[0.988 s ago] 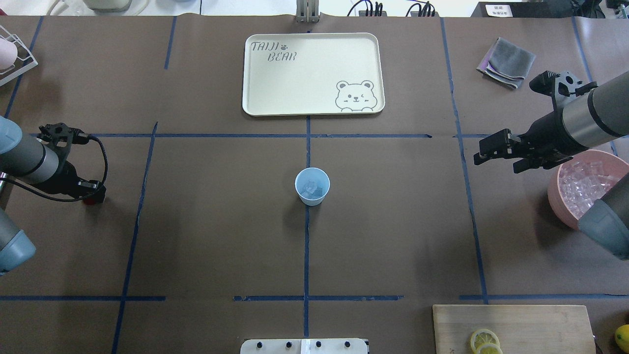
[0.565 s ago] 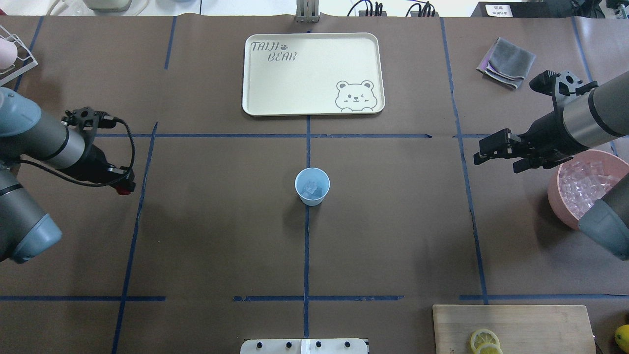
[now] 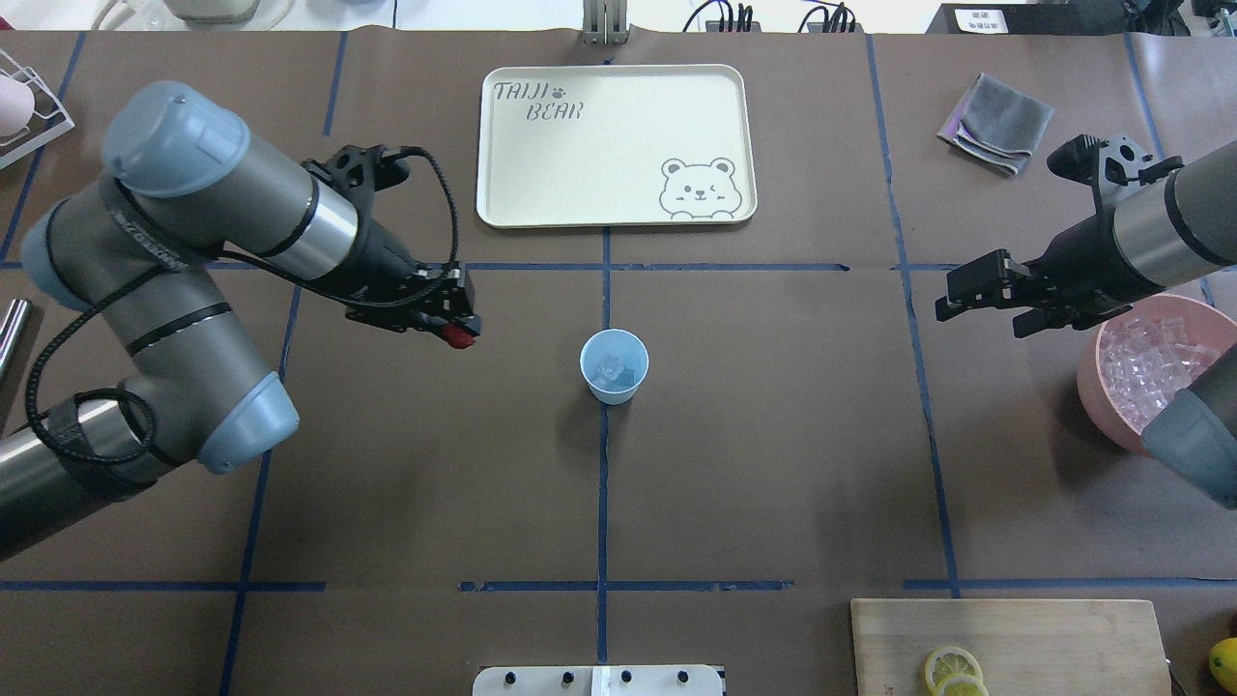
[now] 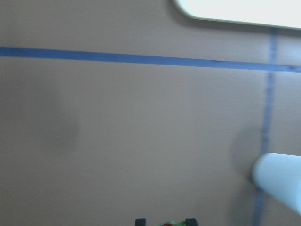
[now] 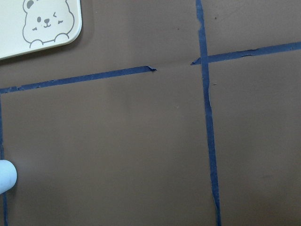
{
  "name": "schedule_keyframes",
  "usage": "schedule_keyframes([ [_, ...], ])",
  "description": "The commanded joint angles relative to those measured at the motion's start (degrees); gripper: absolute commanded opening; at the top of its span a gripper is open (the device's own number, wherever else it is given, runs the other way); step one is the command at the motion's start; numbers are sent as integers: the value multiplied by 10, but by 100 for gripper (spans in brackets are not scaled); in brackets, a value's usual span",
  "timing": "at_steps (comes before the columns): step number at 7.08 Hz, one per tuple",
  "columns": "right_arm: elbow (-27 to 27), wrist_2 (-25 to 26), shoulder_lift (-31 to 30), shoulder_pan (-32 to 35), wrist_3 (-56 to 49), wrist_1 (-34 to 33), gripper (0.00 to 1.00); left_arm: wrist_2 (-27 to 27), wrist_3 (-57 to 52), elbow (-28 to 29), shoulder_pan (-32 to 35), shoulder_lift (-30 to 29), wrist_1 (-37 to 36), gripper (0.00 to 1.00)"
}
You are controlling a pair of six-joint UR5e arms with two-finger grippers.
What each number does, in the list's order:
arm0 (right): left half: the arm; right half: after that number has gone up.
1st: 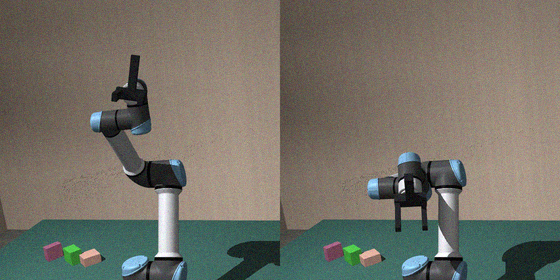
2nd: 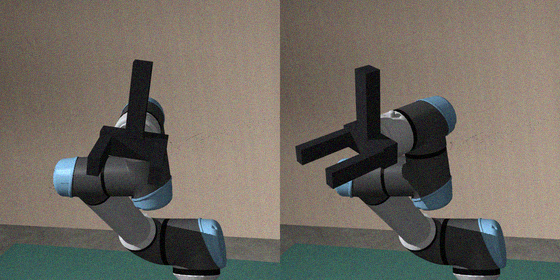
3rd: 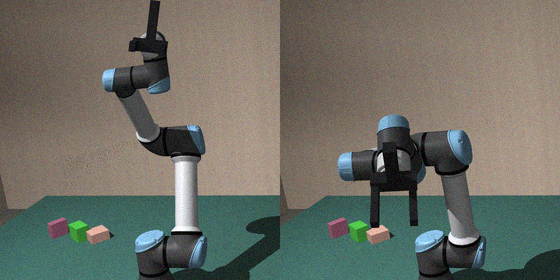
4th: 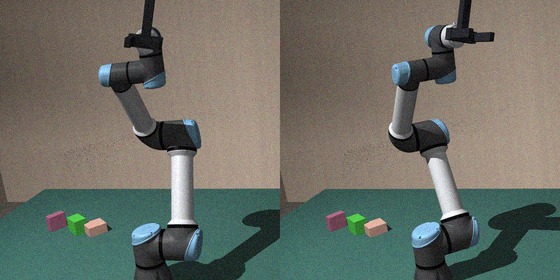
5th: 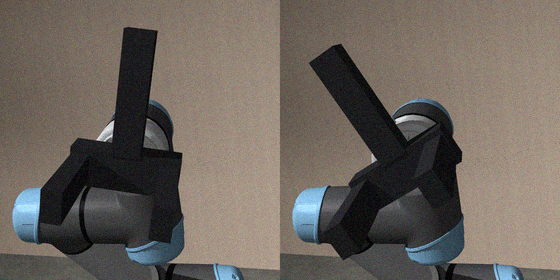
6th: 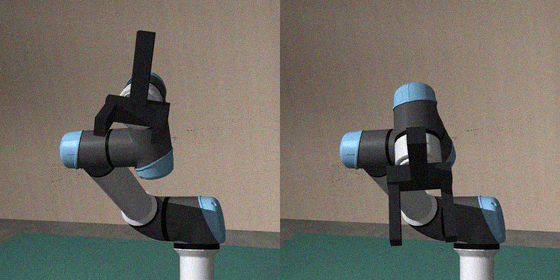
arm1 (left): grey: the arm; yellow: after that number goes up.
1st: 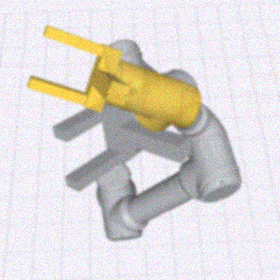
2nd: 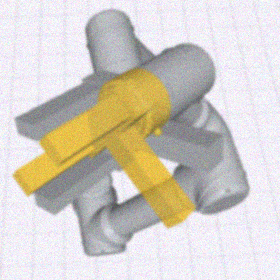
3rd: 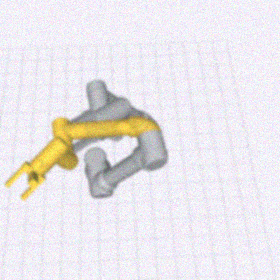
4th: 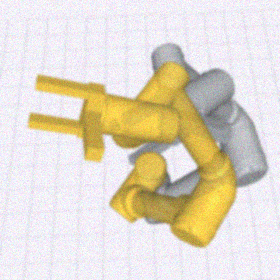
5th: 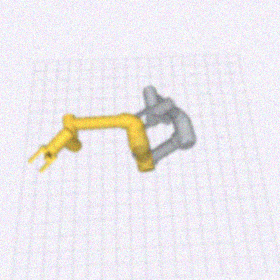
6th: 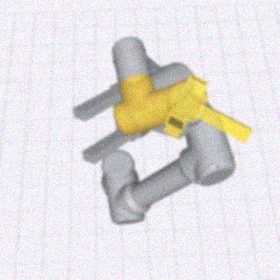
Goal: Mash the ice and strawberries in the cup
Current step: 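Carry the strawberry with the left gripper over the blue cup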
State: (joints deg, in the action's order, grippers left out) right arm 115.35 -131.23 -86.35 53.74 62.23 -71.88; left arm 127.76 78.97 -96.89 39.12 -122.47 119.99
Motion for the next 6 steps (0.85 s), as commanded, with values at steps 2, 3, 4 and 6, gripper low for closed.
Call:
schedule_keyframes([
  [2,-2,2,0,0,0,0,100,-150,36,62,-83,-77,47,0],
  [3,-3,2,0,0,0,0,100,-153,35,81,-87,-80,67,2],
  [4,-3,2,-1,0,0,0,100,-154,34,91,-87,-76,96,6],
  [6,-3,2,-1,0,0,1,100,-154,31,91,-87,-73,103,25],
])
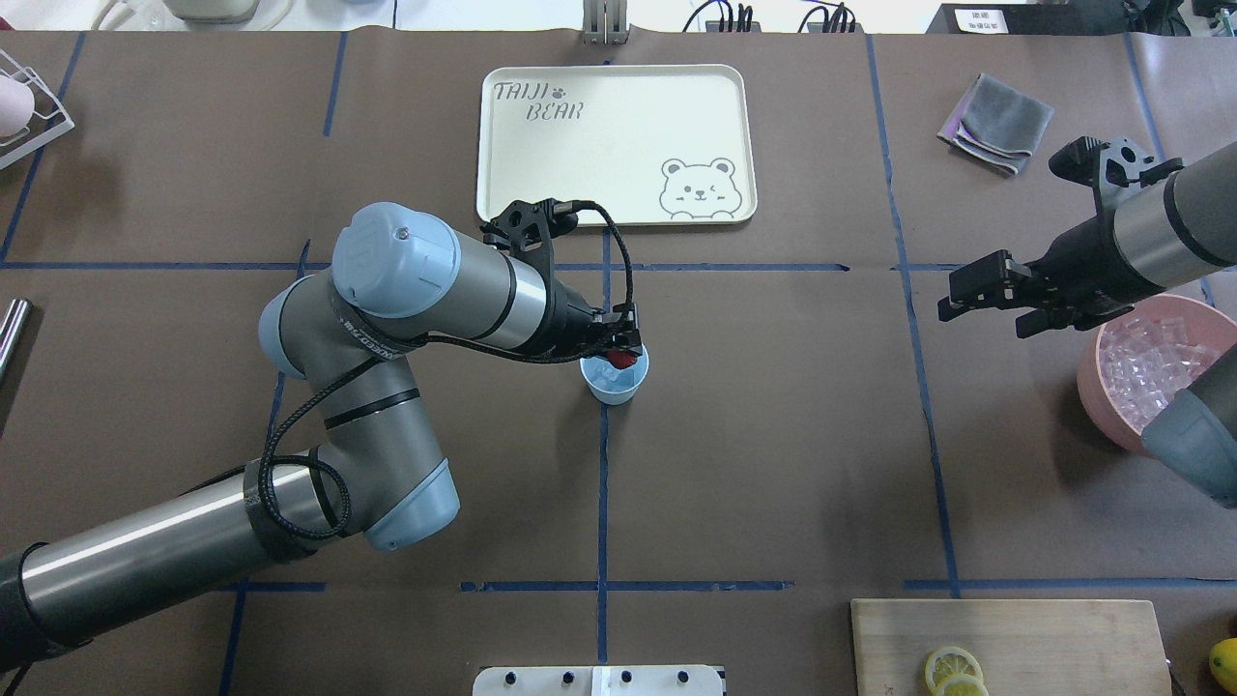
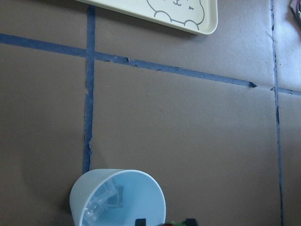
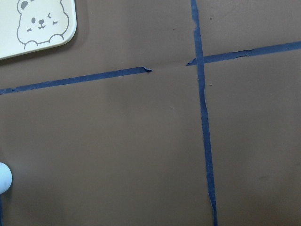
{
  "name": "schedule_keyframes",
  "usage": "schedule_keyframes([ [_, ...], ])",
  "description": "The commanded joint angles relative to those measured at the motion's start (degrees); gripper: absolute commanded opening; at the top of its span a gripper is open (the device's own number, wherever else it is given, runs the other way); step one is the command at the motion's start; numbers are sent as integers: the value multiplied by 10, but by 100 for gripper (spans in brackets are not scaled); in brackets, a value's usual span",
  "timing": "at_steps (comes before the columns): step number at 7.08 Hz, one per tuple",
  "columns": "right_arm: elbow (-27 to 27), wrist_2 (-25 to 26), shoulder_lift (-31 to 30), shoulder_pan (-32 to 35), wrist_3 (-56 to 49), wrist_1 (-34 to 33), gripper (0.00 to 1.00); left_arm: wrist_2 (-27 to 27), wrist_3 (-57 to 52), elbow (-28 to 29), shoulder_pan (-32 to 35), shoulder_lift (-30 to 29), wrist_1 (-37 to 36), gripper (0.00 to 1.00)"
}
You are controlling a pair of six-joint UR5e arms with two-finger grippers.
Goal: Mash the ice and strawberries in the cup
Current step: 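Carry the strawberry with the left gripper over the blue cup, then release the strawberry into the cup and withdraw the left gripper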
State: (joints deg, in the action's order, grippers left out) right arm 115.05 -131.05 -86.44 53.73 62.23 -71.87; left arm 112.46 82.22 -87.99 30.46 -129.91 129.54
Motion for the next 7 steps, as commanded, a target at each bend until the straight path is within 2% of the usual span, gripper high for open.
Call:
schedule_keyframes([
  [1,0,0,0,0,0,0,100,-1,-2,0,0,5,9,51],
  [2,1,0,0,0,0,0,100,-1,-2,-2,0,14,21,64],
  [3,1,0,0,0,0,0,100,-2,-3,-2,0,22,37,69],
  [6,-1,0,-1,1,-1,0,100,-8,-1,-19,5,27,37,72],
  [7,-2,-1,-13,1,-10,1,100,-7,-5,-64,13,78,37,72],
])
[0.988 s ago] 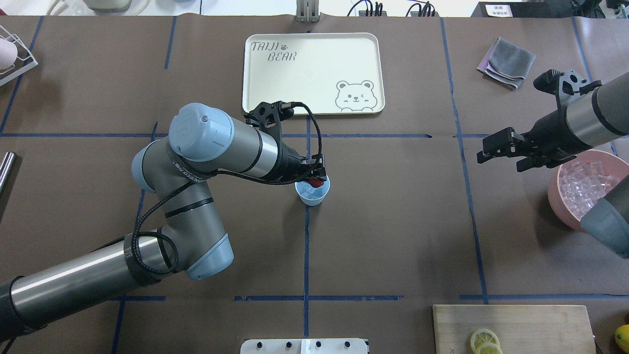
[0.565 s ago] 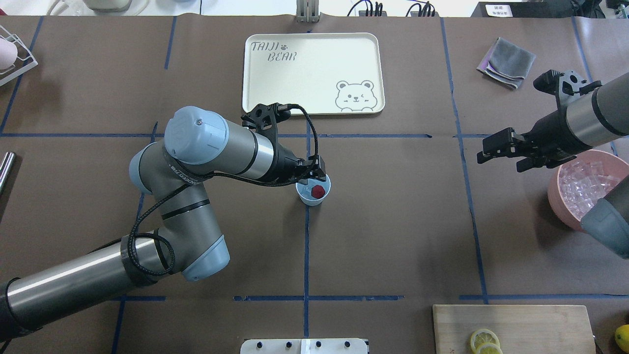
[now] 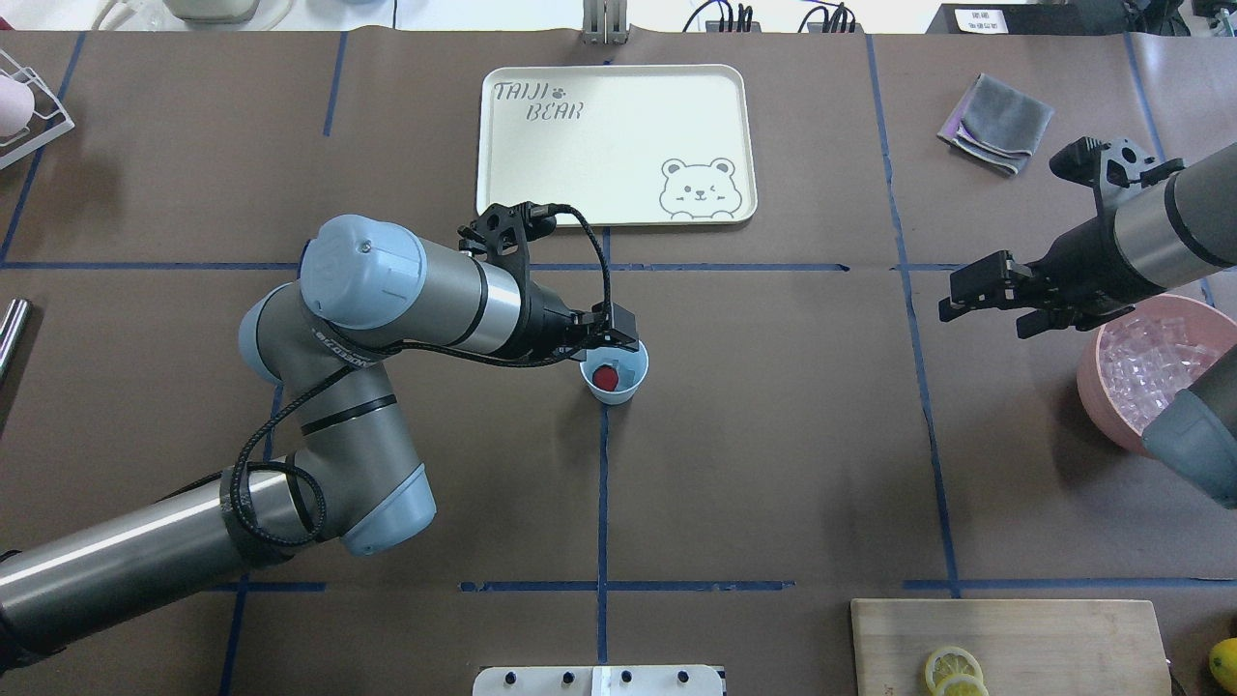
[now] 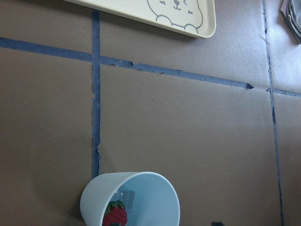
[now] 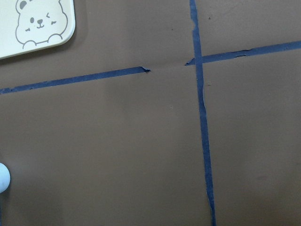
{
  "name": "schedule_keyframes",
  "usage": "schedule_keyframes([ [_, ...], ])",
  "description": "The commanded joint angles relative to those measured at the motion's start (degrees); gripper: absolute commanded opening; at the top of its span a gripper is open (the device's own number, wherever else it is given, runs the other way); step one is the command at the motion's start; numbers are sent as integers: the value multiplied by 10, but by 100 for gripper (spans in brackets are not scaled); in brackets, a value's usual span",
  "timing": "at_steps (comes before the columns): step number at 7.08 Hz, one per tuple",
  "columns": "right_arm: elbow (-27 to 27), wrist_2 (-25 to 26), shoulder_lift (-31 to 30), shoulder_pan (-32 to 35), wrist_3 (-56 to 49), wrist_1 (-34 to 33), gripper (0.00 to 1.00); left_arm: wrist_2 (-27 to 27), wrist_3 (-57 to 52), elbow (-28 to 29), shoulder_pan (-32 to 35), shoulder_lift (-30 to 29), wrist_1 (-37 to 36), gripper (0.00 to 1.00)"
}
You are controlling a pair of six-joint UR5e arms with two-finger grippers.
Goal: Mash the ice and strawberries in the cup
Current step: 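Release the strawberry into the cup and withdraw the left gripper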
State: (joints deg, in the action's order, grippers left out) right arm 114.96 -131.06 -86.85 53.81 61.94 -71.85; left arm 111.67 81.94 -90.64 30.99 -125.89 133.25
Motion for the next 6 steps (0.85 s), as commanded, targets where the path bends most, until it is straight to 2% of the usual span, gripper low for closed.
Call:
schedule_keyframes([
  [1,-1,-3,-26,16,-42,0,100,21,-6,-75,37,84,-4,72],
  [2,-1,-6,-37,35,-71,-1,100,72,-12,-88,89,136,-4,72],
  [3,-1,-7,-51,46,-91,-1,100,126,-80,-91,148,203,-4,72],
  [4,-1,-15,-63,62,-109,-1,100,156,-208,-89,193,280,-1,72],
  [5,-2,-18,-81,82,-147,-2,100,181,-325,-81,249,324,-8,72],
  [6,-7,-18,-85,96,-174,-7,100,188,-383,-58,293,344,-15,72],
])
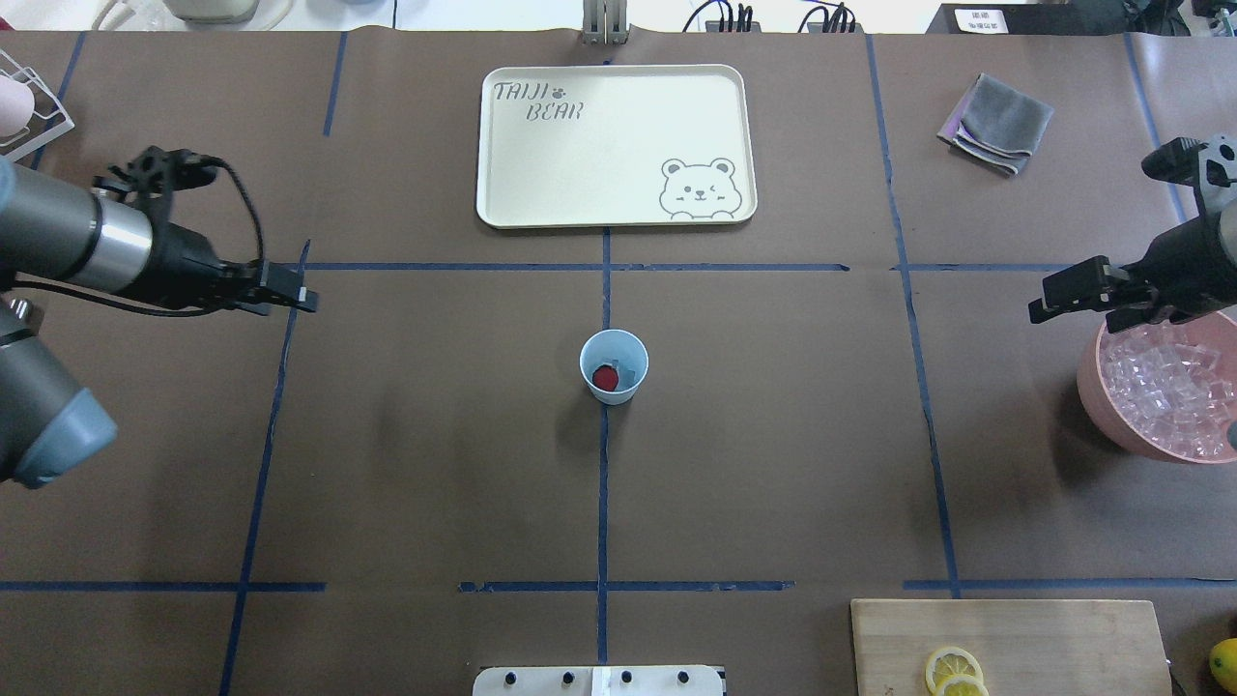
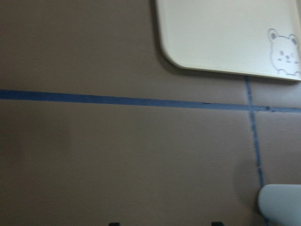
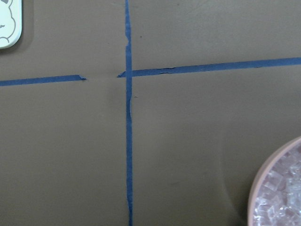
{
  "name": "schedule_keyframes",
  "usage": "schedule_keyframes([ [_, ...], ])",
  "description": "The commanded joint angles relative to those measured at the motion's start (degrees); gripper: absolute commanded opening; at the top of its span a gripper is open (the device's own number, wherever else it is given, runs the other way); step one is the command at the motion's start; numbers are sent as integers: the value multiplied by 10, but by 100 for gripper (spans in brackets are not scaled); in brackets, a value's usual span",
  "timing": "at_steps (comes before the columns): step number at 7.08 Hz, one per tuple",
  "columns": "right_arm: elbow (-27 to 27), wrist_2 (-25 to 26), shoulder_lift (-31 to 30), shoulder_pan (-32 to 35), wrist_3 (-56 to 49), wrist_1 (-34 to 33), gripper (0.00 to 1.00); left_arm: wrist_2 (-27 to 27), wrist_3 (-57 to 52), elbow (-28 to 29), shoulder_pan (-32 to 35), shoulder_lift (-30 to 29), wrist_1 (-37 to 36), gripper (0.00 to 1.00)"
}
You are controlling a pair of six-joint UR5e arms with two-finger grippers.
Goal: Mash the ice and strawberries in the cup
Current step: 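Release the strawberry into the cup and withdraw the left gripper, then bring the metal pestle held in the left gripper back toward the table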
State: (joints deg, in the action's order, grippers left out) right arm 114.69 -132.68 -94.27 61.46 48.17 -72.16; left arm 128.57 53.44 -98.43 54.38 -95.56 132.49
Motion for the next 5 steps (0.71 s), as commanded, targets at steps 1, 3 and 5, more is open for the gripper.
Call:
schedule_keyframes([
  [1,-9,-2,-12,24,-44,-4,100,18,-133,52,106,52,-7,72],
  [3,-9,-2,-14,24,-44,-3,100,12,-196,156,150,51,-6,72],
  [5,-9,-2,-14,23,-44,-1,100,13,-187,208,150,46,-7,76],
])
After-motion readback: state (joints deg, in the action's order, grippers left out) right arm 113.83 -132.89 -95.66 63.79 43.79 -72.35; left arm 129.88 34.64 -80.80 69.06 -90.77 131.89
